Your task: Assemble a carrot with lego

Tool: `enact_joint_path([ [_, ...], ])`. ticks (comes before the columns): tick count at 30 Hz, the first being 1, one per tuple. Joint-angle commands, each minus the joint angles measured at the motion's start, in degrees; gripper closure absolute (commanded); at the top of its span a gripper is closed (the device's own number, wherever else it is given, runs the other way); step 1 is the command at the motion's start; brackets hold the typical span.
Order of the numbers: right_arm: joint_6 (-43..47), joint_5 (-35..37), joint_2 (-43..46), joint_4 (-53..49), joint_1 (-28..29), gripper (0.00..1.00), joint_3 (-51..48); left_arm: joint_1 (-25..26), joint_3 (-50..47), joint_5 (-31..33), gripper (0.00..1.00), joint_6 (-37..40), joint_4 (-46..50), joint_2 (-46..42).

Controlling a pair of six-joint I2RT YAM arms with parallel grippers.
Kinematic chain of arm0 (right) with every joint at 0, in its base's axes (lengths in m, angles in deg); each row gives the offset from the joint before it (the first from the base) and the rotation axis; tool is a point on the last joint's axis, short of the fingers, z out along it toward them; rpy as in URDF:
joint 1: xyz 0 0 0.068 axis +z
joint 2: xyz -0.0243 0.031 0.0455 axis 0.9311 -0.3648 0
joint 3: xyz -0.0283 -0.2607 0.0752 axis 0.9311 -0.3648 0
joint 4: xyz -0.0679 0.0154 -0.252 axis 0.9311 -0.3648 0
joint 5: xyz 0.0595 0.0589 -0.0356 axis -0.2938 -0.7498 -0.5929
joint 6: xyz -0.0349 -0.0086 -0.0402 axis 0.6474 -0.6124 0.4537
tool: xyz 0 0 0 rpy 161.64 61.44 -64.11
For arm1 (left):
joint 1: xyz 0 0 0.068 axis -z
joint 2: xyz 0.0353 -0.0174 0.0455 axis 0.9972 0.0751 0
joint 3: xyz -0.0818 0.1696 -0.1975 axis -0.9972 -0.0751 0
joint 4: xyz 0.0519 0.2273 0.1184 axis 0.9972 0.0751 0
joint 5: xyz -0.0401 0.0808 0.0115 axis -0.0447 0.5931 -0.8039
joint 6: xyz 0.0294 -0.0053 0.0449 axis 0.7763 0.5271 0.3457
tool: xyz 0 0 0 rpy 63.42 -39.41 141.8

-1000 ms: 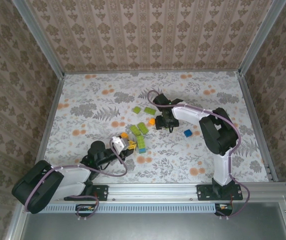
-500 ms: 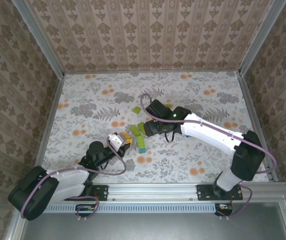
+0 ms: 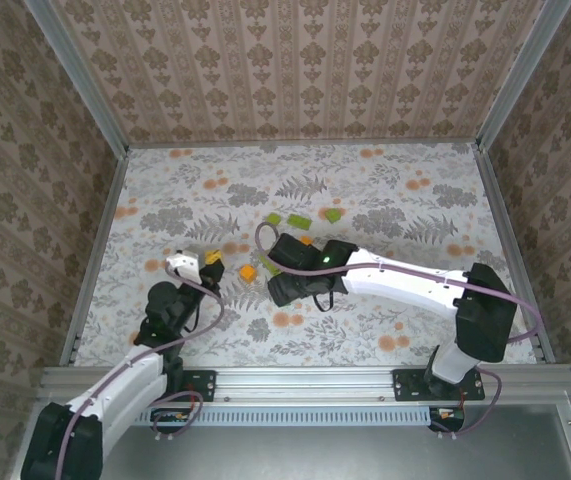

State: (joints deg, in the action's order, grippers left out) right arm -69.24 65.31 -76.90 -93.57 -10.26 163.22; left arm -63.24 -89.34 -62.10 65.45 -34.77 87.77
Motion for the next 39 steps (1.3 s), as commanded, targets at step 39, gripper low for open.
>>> enact_joint_path([
  [39,1.1,8.7,-11.8,-4.7,2.9,0.56,9.3,-0.5,-0.1,-0.7,0.81,-3.5,0.3,6.5],
])
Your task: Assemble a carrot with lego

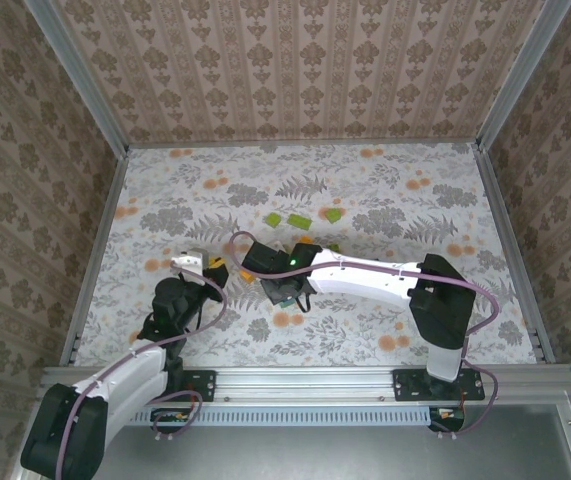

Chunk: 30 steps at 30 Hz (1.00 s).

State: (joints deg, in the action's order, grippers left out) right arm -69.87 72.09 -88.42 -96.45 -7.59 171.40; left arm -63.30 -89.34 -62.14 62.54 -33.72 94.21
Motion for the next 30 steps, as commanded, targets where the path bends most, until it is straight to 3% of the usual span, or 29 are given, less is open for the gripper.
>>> enact_joint_path([
  [1,2.6,1.8,0.2,-1.8,0.2,0.57,1.1,-0.5,-0.1,-0.7,0.81,-0.6,-0.7,0.1],
  [19,29.1,-18.3,15.0,-3.5,-0.2,0.60,-6.2,-0.5,0.4,-1.8,0.76,0.0,-0.8,1.0],
  [30,35.7,-17.0,14.4,-3.1,1.5,0.63,-11.9,-0.4,1.2,-1.8,0.70,0.1,-0.8,2.7],
])
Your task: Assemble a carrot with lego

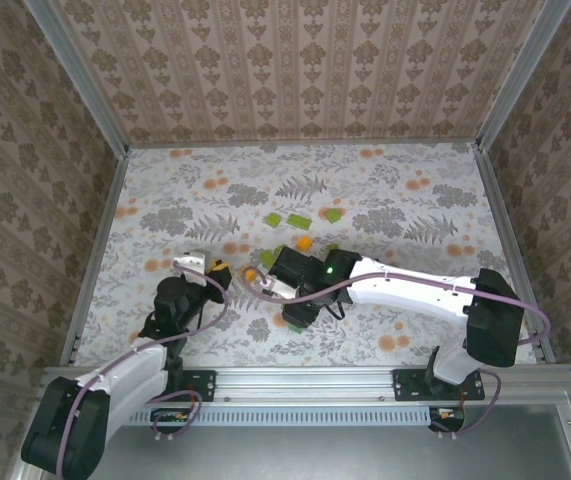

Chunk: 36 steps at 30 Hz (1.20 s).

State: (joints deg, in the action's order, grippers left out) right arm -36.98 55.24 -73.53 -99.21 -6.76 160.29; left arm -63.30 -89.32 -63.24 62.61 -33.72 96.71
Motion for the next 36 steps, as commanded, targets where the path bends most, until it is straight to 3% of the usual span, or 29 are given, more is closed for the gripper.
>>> enact_joint_path([
  [1,3.0,-0.3,-0.6,0.1,0.7,0.63,-1.0,-0.5,1.2,-0.6,0.69,0.0,-0.7,0.2],
  [6,4.0,-0.8,-1.7,1.6,0.9,0.62,-1.7,-0.4,1.1,0.1,0.57,-0.3,-0.4,-0.3],
  [20,5.2,-0.6,-3.3,6.8,1.2,0.60,-3.9,-0.4,0.7,1.0,0.35,-0.8,-0.1,-0.7],
  [29,6.1,-0.6,-4.9,6.7,1.2,0.53,-4.0,-0.4,-0.2,1.8,0.00,-1.3,-0.4,-2.4],
  [36,6.3,-1.1,-3.1,7.0,1.2,0.41,-4.2,-0.2,-0.5,1.8,0.00,-1.4,-0.5,-3.1],
])
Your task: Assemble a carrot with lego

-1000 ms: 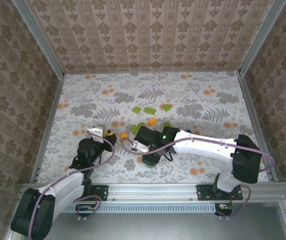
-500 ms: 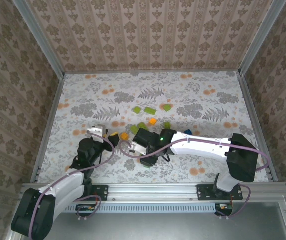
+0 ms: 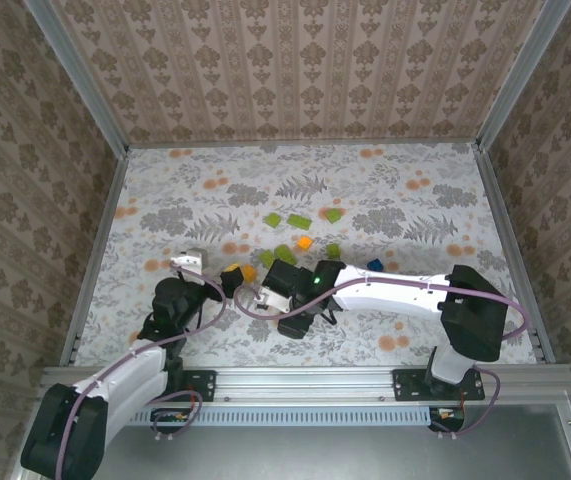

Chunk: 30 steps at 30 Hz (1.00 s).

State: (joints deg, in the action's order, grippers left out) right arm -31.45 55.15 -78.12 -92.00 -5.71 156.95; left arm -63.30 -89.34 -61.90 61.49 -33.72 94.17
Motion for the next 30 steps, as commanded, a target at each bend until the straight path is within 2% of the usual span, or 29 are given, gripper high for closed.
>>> enact_joint_path([
  [1,0.8,-1.2,1.8,-0.2,0.1,0.38,-0.9,-0.2,-0.5,0.4,0.00,-0.2,-0.5,-0.7],
  [6,0.9,-2.3,4.5,-0.2,0.1,0.30,-1.1,0.5,-0.8,0.3,0.00,0.3,-1.3,-0.8],
  [11,0.0,-0.6,9.8,0.3,0.1,0.24,-1.6,3.3,-0.9,1.7,0.00,2.7,-0.7,-2.0],
  [15,-3.0,5.3,14.5,0.9,-0.6,0.21,-1.1,6.8,-1.1,2.5,0.00,5.0,-1.3,-2.5],
  [18,-7.7,11.1,18.0,1.0,-3.2,0.19,-0.3,8.9,-1.3,0.3,0.00,6.8,-2.0,-3.4],
  [21,-14.9,14.9,18.8,-0.7,-8.5,0.18,1.0,11.3,-1.3,-1.5,0.00,9.0,-1.0,-5.9],
  [24,-22.4,18.5,17.9,-2.6,-14.4,0.18,0.9,13.7,-1.3,-6.9,0.00,11.9,-0.5,-8.6],
  [28,-28.5,13.8,15.4,-1.3,-23.9,0.19,-2.5,17.0,-1.3,-10.2,0.00,14.7,-0.6,-9.6],
  [30,-28.9,12.2,13.0,0.9,-26.5,0.19,-4.0,18.2,-1.3,-11.0,0.00,15.6,-0.6,-9.6],
])
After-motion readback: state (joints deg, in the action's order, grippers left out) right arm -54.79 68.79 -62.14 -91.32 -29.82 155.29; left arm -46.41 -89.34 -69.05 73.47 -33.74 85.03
